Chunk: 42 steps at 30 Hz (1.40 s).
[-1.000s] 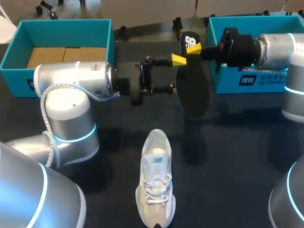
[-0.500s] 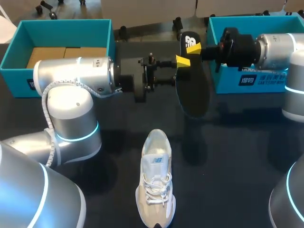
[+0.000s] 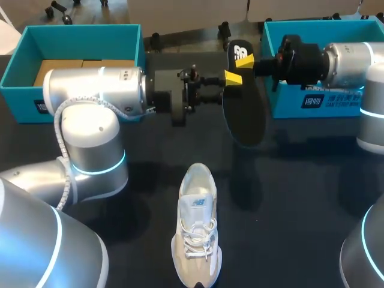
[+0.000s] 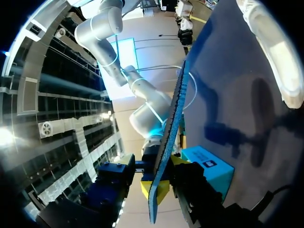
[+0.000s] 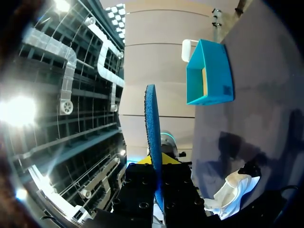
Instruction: Take the shoe out of the shoebox, open the shoe tongue, remove and reinsert the insole, then place the shoe into the shoebox
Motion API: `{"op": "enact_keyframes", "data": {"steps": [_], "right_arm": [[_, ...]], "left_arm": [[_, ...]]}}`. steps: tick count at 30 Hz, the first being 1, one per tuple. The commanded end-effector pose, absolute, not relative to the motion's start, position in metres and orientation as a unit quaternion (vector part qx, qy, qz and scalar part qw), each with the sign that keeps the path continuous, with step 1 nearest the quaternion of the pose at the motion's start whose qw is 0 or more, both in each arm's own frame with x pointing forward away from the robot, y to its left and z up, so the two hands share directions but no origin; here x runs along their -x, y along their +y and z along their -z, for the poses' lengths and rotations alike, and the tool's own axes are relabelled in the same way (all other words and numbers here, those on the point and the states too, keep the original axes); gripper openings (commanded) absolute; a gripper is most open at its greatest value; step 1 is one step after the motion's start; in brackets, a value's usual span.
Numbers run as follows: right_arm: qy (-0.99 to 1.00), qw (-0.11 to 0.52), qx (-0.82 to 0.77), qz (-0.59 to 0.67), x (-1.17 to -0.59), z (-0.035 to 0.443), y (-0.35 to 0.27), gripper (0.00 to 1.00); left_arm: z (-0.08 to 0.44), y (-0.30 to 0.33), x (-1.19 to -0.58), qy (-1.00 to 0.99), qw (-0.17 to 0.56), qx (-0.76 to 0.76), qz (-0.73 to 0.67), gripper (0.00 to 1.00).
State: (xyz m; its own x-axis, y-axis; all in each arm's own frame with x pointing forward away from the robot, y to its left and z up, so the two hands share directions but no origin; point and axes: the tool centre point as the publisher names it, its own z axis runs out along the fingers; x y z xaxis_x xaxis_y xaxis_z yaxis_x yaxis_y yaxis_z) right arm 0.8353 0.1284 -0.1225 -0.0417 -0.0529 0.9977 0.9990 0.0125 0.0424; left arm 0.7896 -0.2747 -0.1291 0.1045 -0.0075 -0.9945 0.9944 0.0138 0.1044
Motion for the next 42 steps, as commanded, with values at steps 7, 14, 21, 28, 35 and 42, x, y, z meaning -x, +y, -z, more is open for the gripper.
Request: {"op": "enact_keyframes", "data": {"steps": [7,14,21,28,35,42], "right_arm": [[-0.501,0.505,0.473,0.52,-0.8351,0.1227,0.1294,0.0],[-0.501,0.505,0.473,0.52,-0.8351,0.1227,0.1294,0.0],[-0.501,0.505,0.473,0.52,-0.8351,0.1227,0.1294,0.0],[-0.501,0.505,0.473,0.52,-0.8351,0.1227,0.1294,0.0],[-0.501,0.505,0.473,0.52,-0.8351,0.1227,0.1294,0.0],[-0.508,0.5,0.463,0.526,-0.83,0.1225,0.1304,1.0]], "left_arm": [[0.124,-0.2761,-0.7886,0.471,0.527,-0.526,0.473,0.37],[0.1221,-0.277,-0.7888,0.469,0.528,-0.529,0.471,0.29],[0.1248,-0.2796,-0.792,0.474,0.527,-0.529,0.467,0.2],[0.1266,-0.2817,-0.7924,0.476,0.525,-0.53,0.466,0.0],[0.13,-0.2819,-0.7912,0.478,0.524,-0.531,0.464,0.0],[0.1313,-0.2748,-0.7912,0.479,0.524,-0.531,0.463,0.0]]}}
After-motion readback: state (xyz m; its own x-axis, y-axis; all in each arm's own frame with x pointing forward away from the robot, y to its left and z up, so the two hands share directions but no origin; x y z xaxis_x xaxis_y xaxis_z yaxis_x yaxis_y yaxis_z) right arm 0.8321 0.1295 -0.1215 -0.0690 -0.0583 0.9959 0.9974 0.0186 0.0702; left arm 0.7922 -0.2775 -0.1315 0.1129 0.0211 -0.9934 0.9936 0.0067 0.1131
